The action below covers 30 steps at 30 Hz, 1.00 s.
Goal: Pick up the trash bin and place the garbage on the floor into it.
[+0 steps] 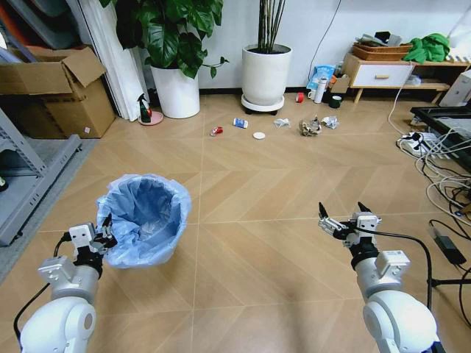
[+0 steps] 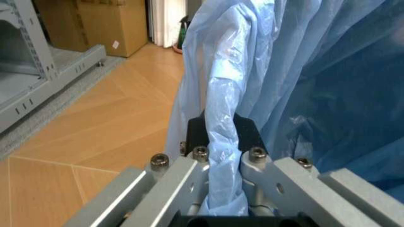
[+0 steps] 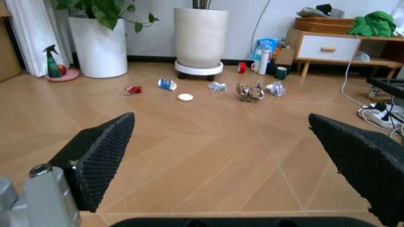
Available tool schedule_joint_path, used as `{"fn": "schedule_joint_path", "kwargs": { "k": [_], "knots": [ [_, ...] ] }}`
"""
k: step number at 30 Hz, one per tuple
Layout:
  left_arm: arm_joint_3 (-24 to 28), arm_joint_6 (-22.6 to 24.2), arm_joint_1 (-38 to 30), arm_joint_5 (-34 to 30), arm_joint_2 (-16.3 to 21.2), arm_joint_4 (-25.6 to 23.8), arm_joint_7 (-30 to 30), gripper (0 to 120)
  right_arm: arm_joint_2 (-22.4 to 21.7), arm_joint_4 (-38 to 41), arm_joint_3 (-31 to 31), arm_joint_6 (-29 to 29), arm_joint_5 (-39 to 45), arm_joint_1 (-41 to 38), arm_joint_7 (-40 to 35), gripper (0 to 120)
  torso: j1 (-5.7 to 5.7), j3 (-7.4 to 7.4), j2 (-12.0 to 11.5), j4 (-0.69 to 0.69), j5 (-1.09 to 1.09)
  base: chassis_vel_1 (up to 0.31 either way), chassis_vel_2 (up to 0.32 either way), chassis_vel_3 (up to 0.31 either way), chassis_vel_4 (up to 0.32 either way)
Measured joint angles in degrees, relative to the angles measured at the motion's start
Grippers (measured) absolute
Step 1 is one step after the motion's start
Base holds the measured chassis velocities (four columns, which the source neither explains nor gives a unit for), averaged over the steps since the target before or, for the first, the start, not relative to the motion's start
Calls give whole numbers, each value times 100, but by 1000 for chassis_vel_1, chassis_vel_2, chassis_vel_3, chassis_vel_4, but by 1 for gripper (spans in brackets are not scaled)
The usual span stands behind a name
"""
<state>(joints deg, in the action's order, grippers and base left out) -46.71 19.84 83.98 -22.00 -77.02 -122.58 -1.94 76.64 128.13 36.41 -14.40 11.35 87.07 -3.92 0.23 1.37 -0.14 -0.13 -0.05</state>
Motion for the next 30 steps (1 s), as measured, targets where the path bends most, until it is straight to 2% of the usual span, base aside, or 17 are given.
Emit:
{"fn": "schedule_joint_path", "kwargs": {
  "k": [30],
  "knots": [
    [73,-42,76,147,-19,-31,184,0,67,18,-3,19,-312,57,78,100,0,0,0,0,2,-100,130,102,-128]
  ]
}}
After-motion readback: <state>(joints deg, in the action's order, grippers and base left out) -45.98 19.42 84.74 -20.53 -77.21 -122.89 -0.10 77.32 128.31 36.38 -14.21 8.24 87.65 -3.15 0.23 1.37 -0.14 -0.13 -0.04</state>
